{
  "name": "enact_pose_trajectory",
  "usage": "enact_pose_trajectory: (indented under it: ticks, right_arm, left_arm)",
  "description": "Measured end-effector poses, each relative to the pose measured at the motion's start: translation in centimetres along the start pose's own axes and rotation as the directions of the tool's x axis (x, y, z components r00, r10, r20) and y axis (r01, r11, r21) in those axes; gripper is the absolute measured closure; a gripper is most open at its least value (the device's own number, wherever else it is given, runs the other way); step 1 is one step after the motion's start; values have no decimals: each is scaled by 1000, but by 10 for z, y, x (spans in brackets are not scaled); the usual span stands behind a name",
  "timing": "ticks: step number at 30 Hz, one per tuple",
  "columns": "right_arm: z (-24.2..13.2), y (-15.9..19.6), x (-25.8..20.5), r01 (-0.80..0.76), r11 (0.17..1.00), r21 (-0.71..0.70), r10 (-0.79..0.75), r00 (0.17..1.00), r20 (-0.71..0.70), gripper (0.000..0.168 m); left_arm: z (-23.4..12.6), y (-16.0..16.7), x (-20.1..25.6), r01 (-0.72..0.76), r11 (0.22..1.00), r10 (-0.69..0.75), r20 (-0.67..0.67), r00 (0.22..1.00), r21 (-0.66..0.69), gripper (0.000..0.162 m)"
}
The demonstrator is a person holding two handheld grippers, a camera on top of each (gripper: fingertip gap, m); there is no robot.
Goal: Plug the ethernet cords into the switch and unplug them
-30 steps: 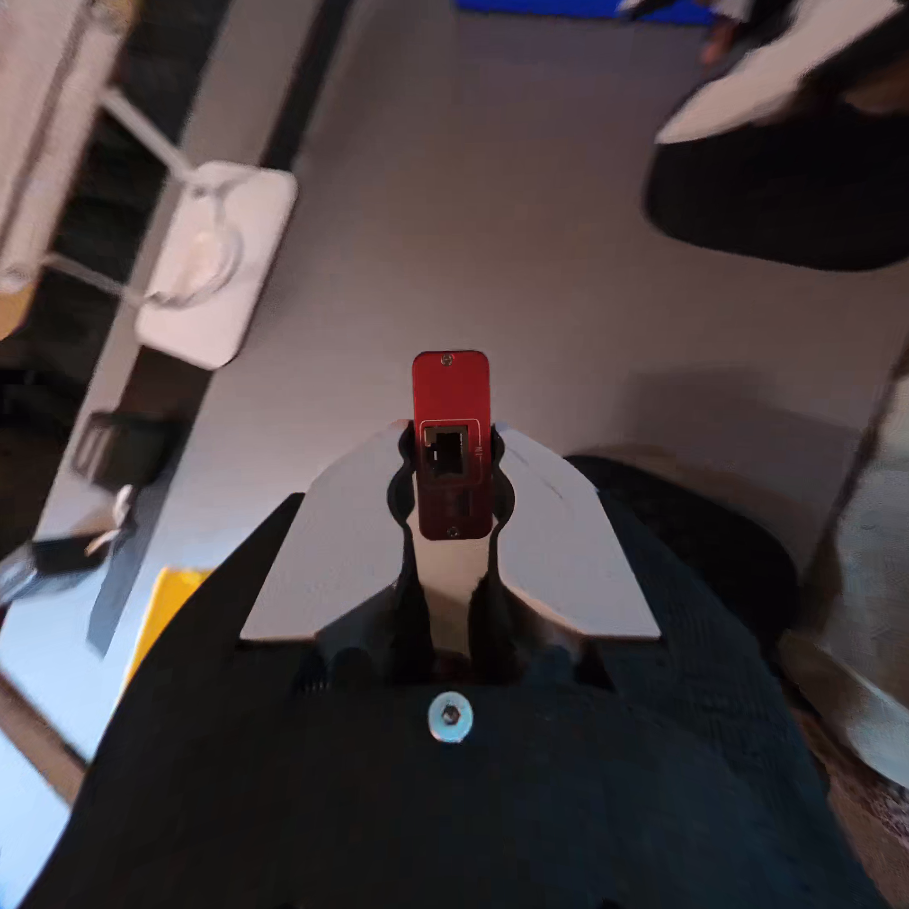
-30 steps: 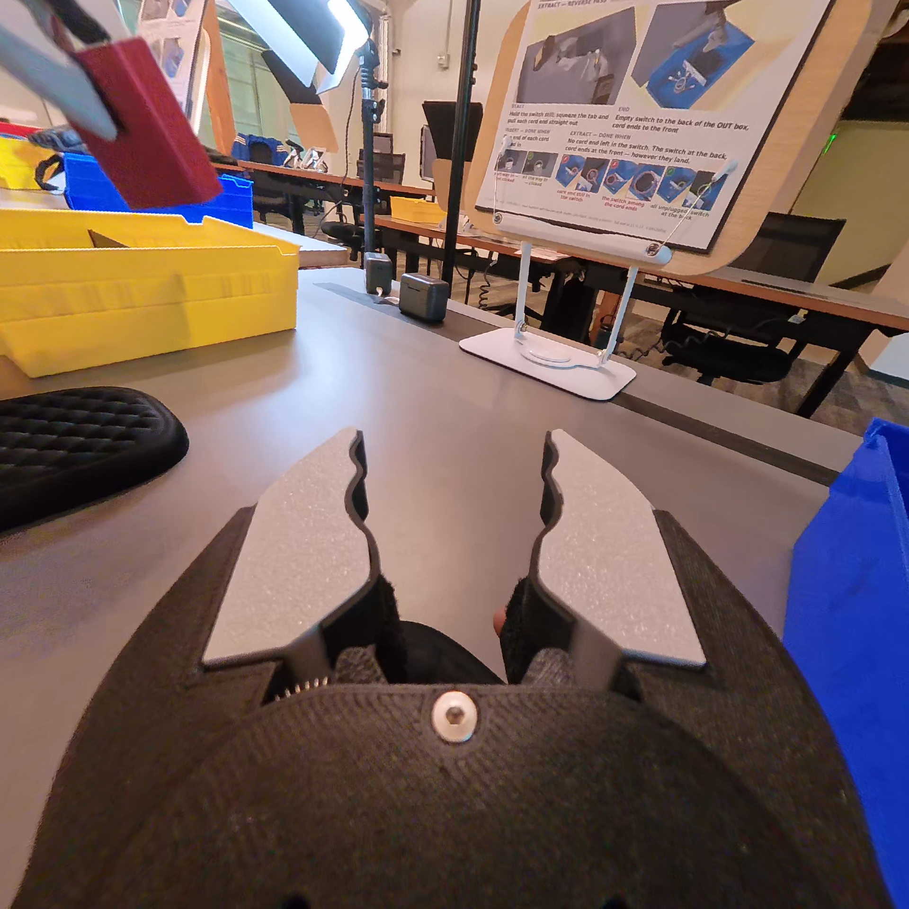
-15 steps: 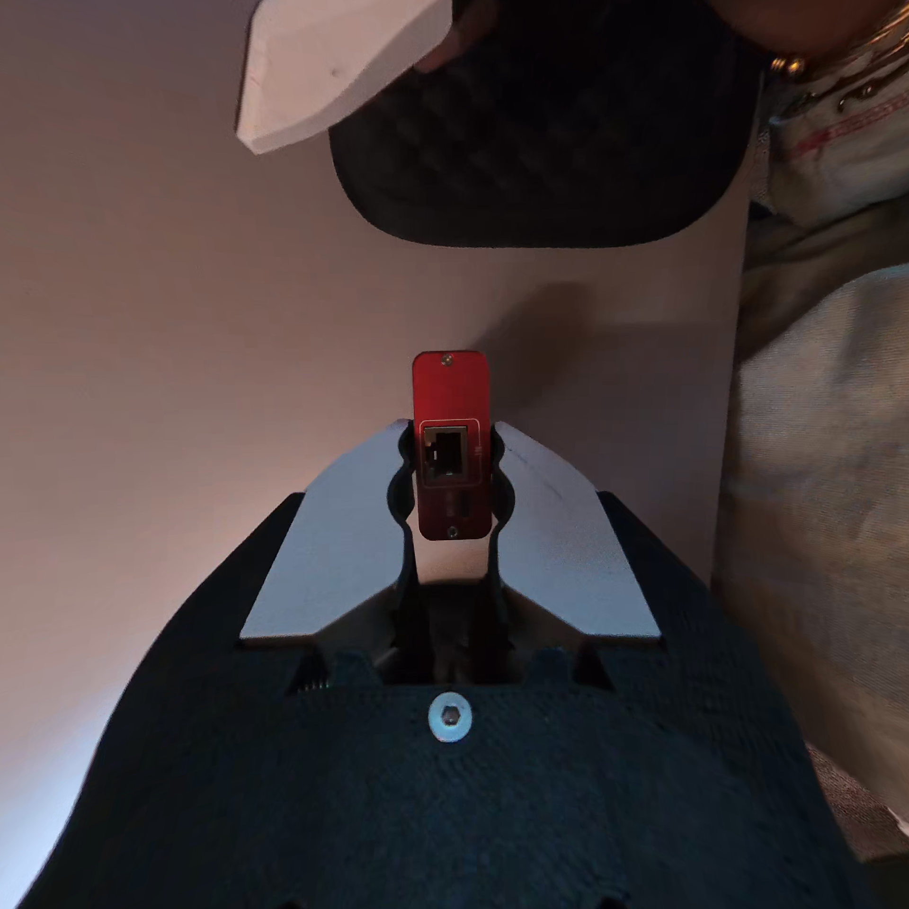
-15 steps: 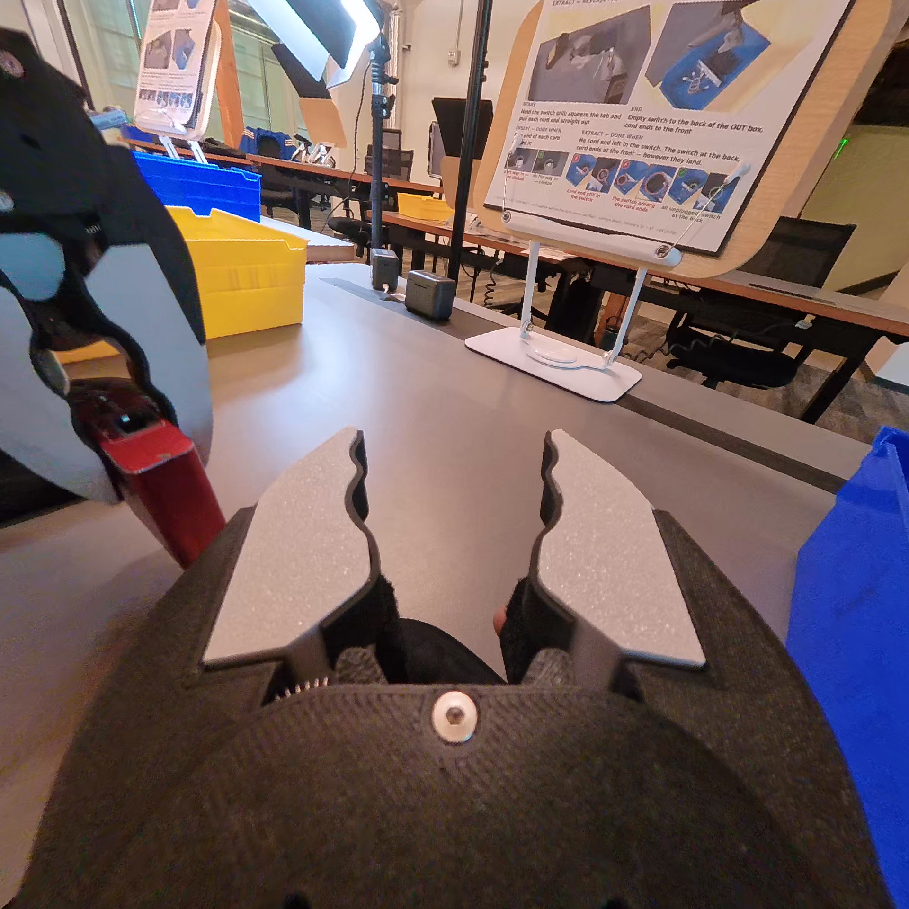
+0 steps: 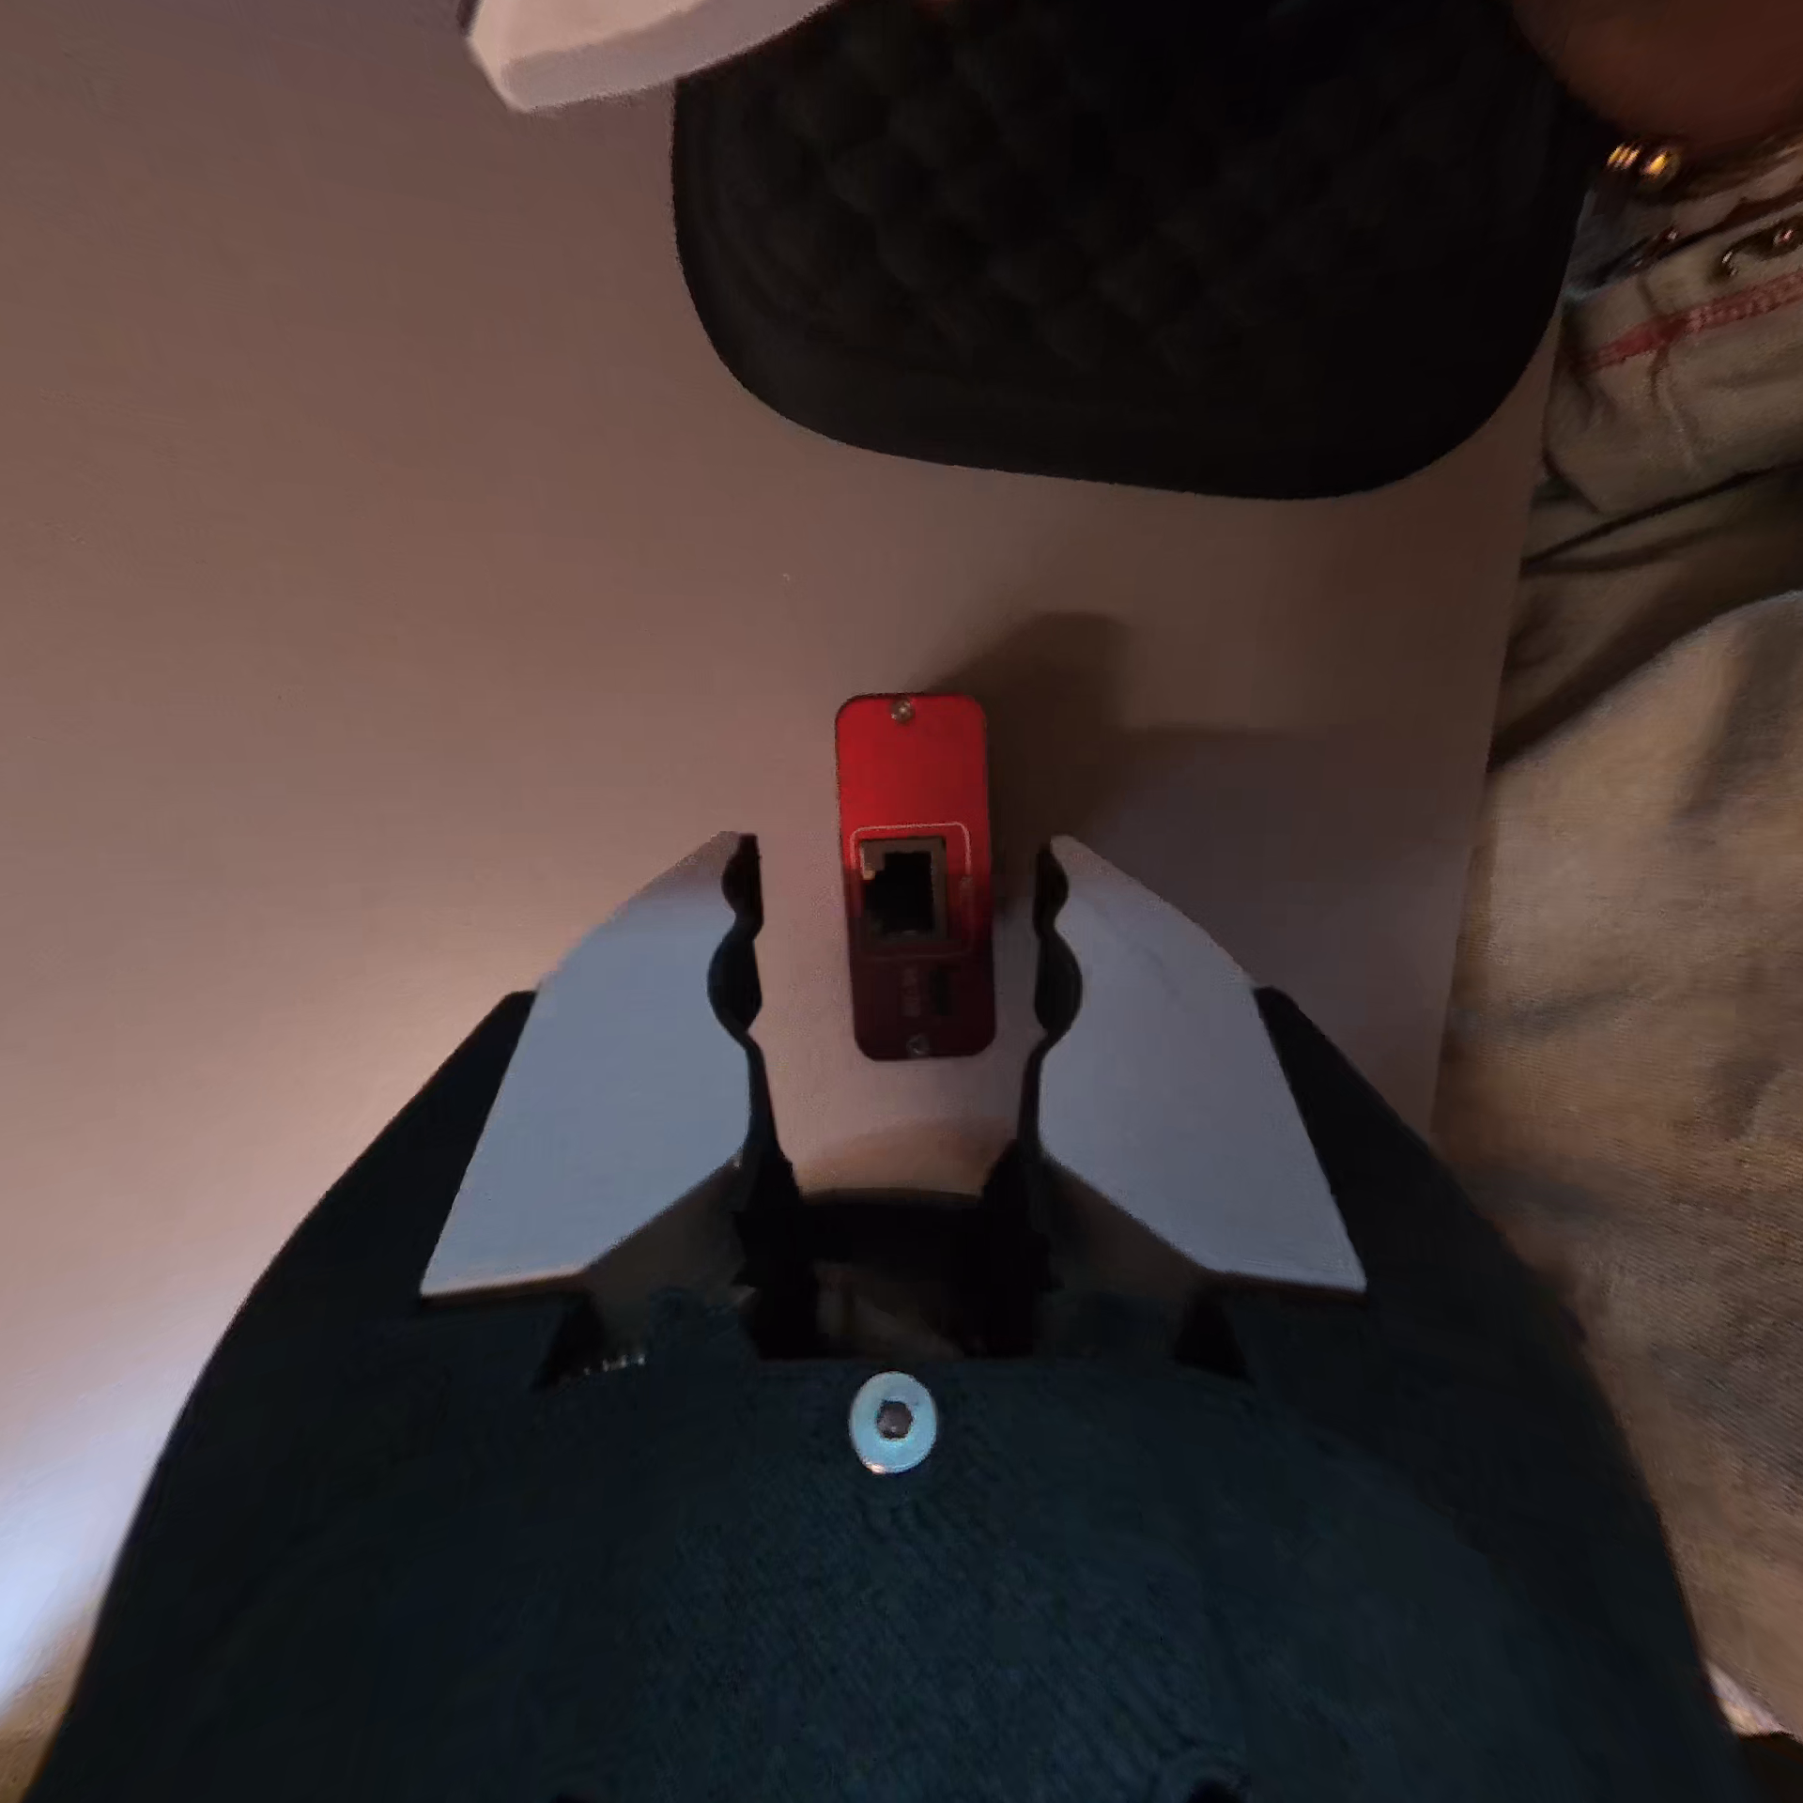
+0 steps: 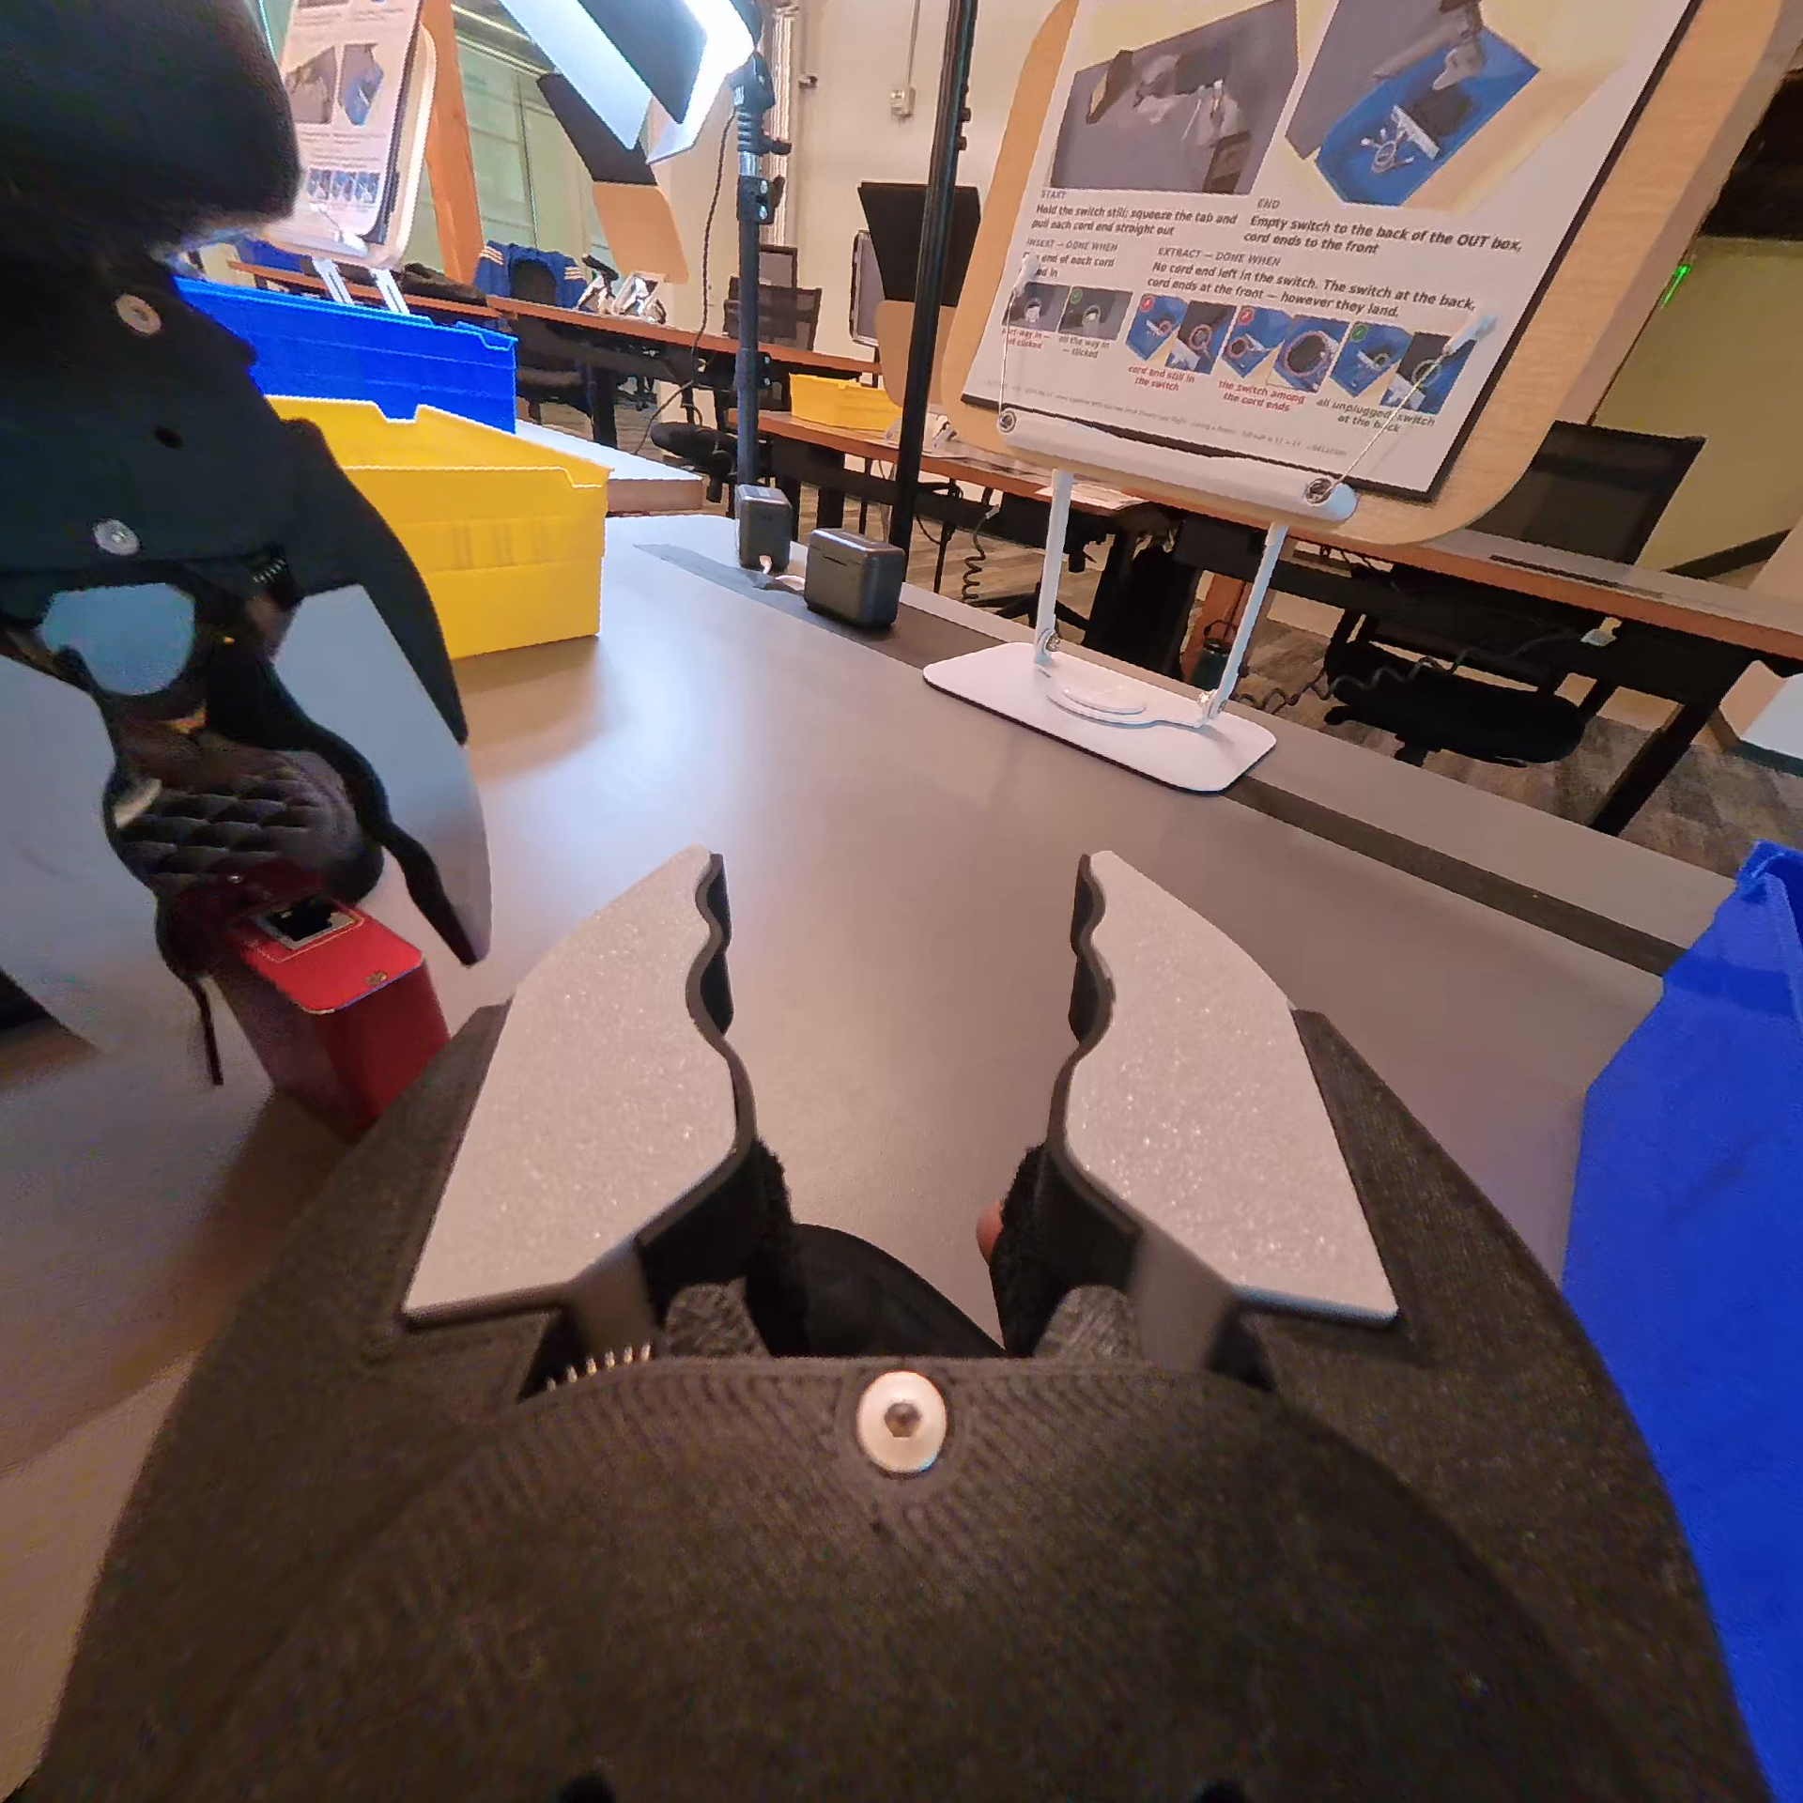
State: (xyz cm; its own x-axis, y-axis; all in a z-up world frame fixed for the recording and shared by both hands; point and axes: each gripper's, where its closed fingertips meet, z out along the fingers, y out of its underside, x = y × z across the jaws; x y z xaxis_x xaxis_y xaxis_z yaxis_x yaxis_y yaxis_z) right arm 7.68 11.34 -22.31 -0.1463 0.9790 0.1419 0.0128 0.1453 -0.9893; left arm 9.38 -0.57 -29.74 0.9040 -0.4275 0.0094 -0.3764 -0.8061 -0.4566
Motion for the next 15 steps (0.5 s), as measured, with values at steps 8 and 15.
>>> enact_pose_trajectory:
  ticks: [8, 15]
  right_arm:
    - [0, 0, 1, -4, 1000, 2, 4, 1000, -4, 102]
    - [1, 2, -1, 18, 1000, -14, -18, 1000, -11, 102]
  left_arm:
    - [-120, 18, -30, 169, 897, -289, 250, 924, 409, 98]
    - [-246, 207, -85, 438, 685, -728, 561, 393, 582, 99]
